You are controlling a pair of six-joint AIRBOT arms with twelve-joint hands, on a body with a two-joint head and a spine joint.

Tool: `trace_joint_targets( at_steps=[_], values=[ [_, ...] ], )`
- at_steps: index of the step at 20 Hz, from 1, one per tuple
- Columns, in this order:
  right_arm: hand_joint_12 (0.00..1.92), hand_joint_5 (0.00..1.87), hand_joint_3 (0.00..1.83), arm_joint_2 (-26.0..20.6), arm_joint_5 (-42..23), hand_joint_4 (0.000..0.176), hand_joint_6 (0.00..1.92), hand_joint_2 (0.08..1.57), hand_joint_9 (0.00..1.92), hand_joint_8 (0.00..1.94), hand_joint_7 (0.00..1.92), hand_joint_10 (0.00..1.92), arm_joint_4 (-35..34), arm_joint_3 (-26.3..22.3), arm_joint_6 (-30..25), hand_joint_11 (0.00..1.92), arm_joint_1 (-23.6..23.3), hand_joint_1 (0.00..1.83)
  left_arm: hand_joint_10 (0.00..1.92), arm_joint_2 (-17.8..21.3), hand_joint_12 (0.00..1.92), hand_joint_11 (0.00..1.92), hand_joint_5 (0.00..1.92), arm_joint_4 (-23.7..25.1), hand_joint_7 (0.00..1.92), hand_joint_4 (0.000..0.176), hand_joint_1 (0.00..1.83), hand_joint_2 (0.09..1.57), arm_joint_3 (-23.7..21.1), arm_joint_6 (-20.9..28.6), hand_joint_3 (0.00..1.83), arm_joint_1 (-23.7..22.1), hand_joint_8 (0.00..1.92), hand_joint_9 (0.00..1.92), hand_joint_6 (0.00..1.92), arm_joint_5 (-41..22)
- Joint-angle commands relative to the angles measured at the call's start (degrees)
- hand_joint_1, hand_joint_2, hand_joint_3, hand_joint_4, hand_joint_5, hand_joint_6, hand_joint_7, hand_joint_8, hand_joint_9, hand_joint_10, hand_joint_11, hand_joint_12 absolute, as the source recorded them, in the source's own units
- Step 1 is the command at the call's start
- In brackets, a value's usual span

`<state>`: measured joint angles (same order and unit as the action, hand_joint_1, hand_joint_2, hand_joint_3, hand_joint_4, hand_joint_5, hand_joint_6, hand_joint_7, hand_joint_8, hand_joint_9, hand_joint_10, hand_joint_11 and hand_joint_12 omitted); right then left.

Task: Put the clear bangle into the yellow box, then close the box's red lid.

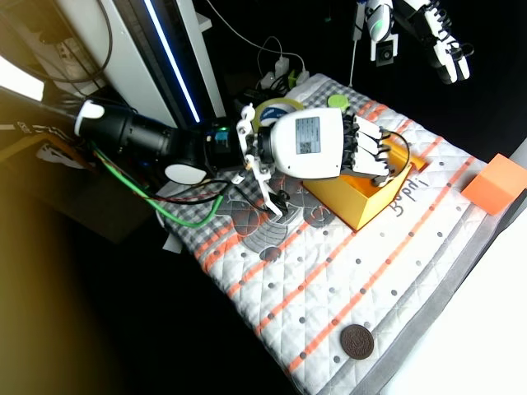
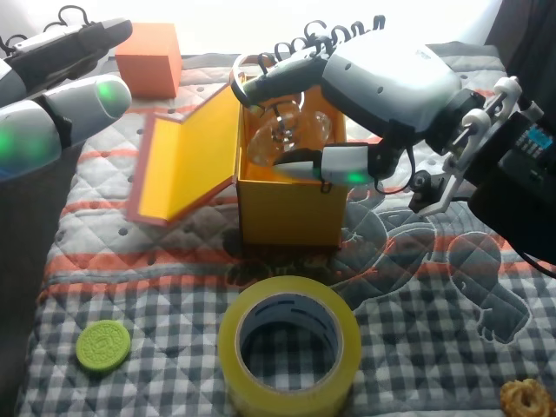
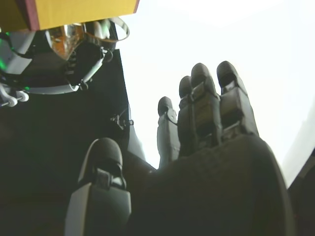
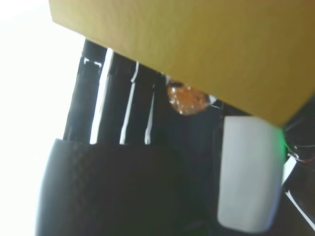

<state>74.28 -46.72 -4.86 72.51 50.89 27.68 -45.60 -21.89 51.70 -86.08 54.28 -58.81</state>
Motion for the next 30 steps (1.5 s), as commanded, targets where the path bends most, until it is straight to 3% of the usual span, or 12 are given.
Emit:
trace_joint_targets(
  at_steps=[1,3,6,9,14,16,20,21,22,24,26,30],
  values=[
    [1.0,0.42,0.0,-0.1,-7.7,0.044,0.0,1.06,0.43,0.0,0.41,0.0,0.4,-0.2,-0.5,0.04,-0.5,0.72,0.0,-0.1,0.27,0.0,0.3,0.6,0.27,0.161,0.12,1.19,0.2,0.3,0.0,-0.4,0.0,0.27,0.0,-7.5],
    [1.13,0.22,0.0,-0.1,-7.8,0.067,0.0,1.03,0.36,0.0,0.28,0.0,1.0,-0.6,-0.5,0.0,-0.5,0.51,0.0,-0.1,0.22,0.0,0.29,0.6,0.26,0.168,0.13,1.2,0.1,0.3,0.0,-0.4,0.0,0.27,0.0,-7.6],
    [1.28,0.14,0.0,-0.2,-8.3,0.057,0.0,1.04,0.34,0.0,0.25,0.01,1.2,-1.0,-0.5,0.02,-0.5,0.37,0.0,0.0,0.22,0.0,0.29,0.5,0.25,0.161,0.12,1.19,0.1,0.3,0.0,-0.4,0.0,0.28,0.0,-7.6],
    [1.1,0.15,0.0,-0.9,-8.3,0.069,0.0,1.06,0.29,0.0,0.23,0.0,1.2,-1.1,-0.5,0.0,-0.5,0.37,0.0,0.0,0.2,0.0,0.27,0.5,0.24,0.169,0.11,1.19,-0.1,0.3,0.0,-0.4,0.0,0.26,0.0,-7.7],
    [1.23,0.19,0.0,-7.2,-10.3,0.043,0.0,1.11,0.4,0.0,0.26,0.01,1.4,-3.0,-0.5,0.1,-0.5,0.35,0.0,1.3,0.19,0.0,0.28,0.5,0.25,0.175,0.13,1.19,-1.7,0.3,0.0,1.1,0.0,0.27,0.0,-9.1],
    [0.77,0.19,0.0,-10.9,-13.3,0.063,0.0,1.09,0.23,0.0,0.26,0.0,1.4,-4.8,-0.5,0.0,1.1,0.25,0.01,2.6,0.21,0.03,0.29,0.5,0.26,0.175,0.12,1.18,-2.9,0.3,0.0,2.4,0.01,0.29,0.01,-10.0],
    [0.44,0.16,0.0,-18.6,-22.0,0.068,0.0,1.1,0.18,0.0,0.26,0.0,0.4,-9.2,-0.3,0.0,6.3,0.21,0.0,7.7,0.48,0.0,0.38,4.4,0.33,0.16,0.16,1.18,-7.3,0.4,0.0,7.1,0.0,0.31,0.0,-8.4],
    [0.82,0.19,0.0,-19.6,-23.7,0.074,0.0,1.11,0.24,0.0,0.24,0.0,-0.1,-9.9,-0.2,0.0,7.5,0.27,0.0,8.8,0.47,0.0,0.36,5.9,0.34,0.173,0.14,1.18,-8.3,0.7,0.0,7.9,0.0,0.31,0.0,-7.1],
    [0.86,0.19,0.0,-20.3,-25.0,0.091,0.0,1.11,0.23,0.0,0.24,0.0,-0.6,-10.5,-0.1,0.0,8.4,0.28,0.0,9.4,0.44,0.0,0.33,7.3,0.33,0.175,0.13,1.19,-8.9,1.4,0.0,8.6,0.0,0.31,0.0,-6.1],
    [0.4,0.19,0.01,-21.4,-28.1,0.069,0.0,1.16,0.12,0.0,0.2,0.02,-1.9,-11.6,0.4,0.0,10.8,0.27,0.0,9.9,0.46,0.0,0.27,11.9,0.31,0.176,0.07,1.21,-9.5,5.6,0.0,10.1,0.0,0.33,0.0,-2.6],
    [0.42,0.19,0.0,-22.3,-30.4,0.05,0.0,1.18,0.16,0.0,0.21,0.01,-2.7,-12.4,0.5,0.0,12.4,0.25,0.0,9.9,0.55,0.0,0.27,14.9,0.34,0.176,0.06,1.22,-9.5,7.7,0.0,10.2,0.01,0.34,0.0,-0.2],
    [0.24,0.22,0.0,-23.9,-33.8,0.071,0.01,1.2,0.11,0.01,0.16,0.0,-3.4,-14.2,1.2,0.0,14.6,0.19,0.0,7.4,0.67,0.0,0.35,18.0,0.36,0.176,0.2,1.21,-8.7,9.4,0.0,10.2,0.0,0.37,0.01,3.9]
  ],
)
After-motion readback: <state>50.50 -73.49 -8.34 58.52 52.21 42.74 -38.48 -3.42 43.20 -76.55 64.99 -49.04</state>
